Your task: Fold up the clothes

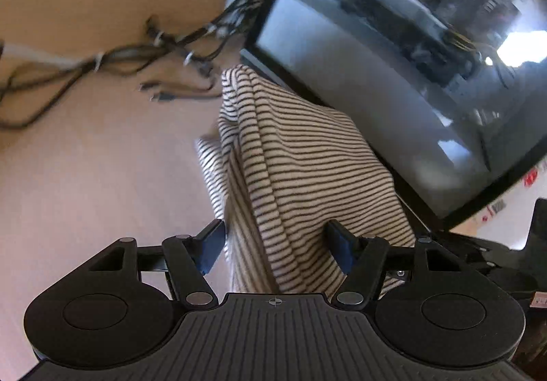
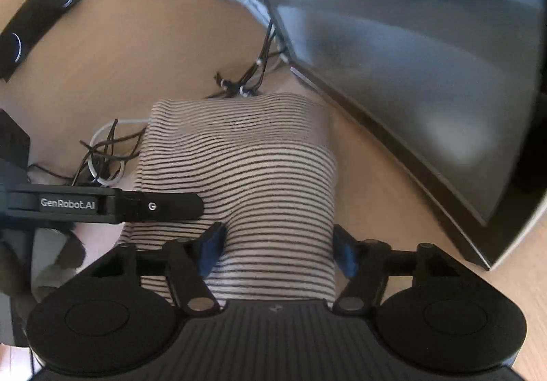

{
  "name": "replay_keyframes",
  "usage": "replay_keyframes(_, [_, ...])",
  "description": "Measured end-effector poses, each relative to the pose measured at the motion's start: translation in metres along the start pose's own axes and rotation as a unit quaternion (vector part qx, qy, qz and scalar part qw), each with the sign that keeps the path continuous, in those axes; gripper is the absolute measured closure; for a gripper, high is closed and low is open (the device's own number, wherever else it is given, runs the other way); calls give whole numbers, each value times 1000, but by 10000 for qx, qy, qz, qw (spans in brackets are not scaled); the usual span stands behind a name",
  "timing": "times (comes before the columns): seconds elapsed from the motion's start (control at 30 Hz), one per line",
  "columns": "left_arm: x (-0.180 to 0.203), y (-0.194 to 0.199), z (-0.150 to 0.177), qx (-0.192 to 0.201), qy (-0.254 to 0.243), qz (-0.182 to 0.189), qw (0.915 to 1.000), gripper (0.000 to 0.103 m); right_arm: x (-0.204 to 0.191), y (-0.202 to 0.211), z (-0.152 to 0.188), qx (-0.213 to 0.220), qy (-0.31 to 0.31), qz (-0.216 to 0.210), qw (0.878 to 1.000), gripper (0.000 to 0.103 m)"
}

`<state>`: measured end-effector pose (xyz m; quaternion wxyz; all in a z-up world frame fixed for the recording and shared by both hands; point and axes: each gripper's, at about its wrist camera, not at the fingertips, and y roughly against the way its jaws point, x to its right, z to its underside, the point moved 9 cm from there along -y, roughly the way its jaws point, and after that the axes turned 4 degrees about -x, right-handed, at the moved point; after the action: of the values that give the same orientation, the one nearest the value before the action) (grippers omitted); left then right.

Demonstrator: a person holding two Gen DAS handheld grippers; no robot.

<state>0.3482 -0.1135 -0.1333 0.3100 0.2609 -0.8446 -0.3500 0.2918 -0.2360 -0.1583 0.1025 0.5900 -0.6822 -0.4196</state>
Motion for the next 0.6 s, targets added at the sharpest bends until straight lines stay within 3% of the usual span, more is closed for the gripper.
replay_keyframes(0.1, [12, 34, -14, 582, -386, -207, 9973, 38, -12, 20, 3, 284, 608, 299, 9973, 25])
replay_keyframes(0.17, [22, 52, -27, 936, -616, -183, 9935, 43, -23, 34, 7, 461, 1071, 521, 9918, 25])
replay_keyframes(0.23, [35, 52, -39, 1050, -921, -56, 9902, 44, -35, 48, 8, 660, 1376, 520, 9869, 31])
replay_keyframes(0.3, [40, 35, -47, 932, -1120, 84, 9893, 44, -56, 57, 7, 786, 1716, 308, 9815, 53])
replay_keyframes(0.37, [27, 4, -53, 557, -991, 84, 9935, 46, -78, 63, 8, 846, 2072, 124, 9746, 54])
replay_keyframes(0.43, [5, -29, -56, 127, -562, 85, 9983, 48, -97, 64, 9, 859, 2430, 31, 9662, 54])
replay_keyframes(0.53, [-15, -53, -58, -4, -117, 253, 9996, 48, -105, 36, 21, 492, 2747, 133, 9602, 54])
replay_keyframes(0.6, [-14, -56, -57, -6, -130, 262, 9996, 48, -99, 9, 35, 107, 2863, 292, 9576, 53])
